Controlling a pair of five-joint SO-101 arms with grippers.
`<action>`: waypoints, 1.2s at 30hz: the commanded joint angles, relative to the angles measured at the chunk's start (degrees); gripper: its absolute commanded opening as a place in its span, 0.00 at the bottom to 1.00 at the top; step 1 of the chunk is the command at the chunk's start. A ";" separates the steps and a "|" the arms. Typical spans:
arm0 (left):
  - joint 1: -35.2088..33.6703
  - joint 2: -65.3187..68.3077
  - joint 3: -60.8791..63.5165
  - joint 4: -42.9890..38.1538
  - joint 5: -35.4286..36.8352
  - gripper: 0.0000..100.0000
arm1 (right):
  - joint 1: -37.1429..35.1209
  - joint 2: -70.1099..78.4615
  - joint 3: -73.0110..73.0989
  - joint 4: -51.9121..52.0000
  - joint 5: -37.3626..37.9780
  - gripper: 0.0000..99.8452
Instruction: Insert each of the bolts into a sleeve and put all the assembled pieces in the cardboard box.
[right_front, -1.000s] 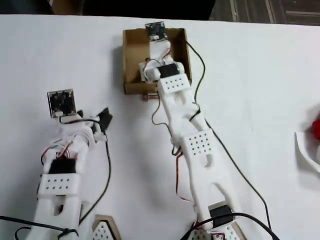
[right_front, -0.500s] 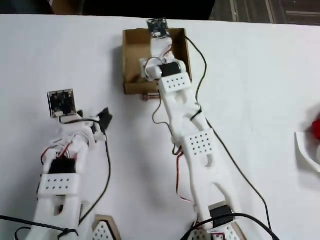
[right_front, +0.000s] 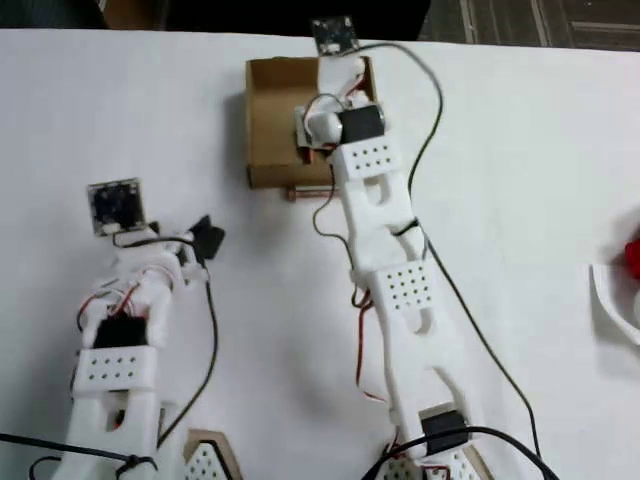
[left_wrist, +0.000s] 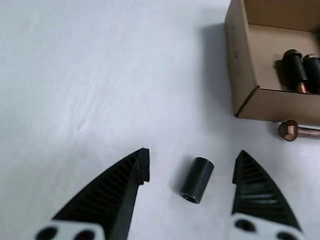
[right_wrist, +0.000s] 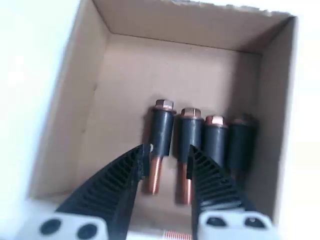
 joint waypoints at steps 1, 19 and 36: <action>-7.56 -1.23 -7.78 5.01 0.26 0.28 | -0.48 -7.08 -2.81 4.97 0.00 0.12; -31.30 -1.23 -16.31 14.24 0.62 0.28 | -21.76 -9.27 8.00 16.04 4.04 0.11; -32.26 -1.32 -15.87 14.24 0.26 0.28 | -27.47 0.48 9.93 9.80 -21.80 0.12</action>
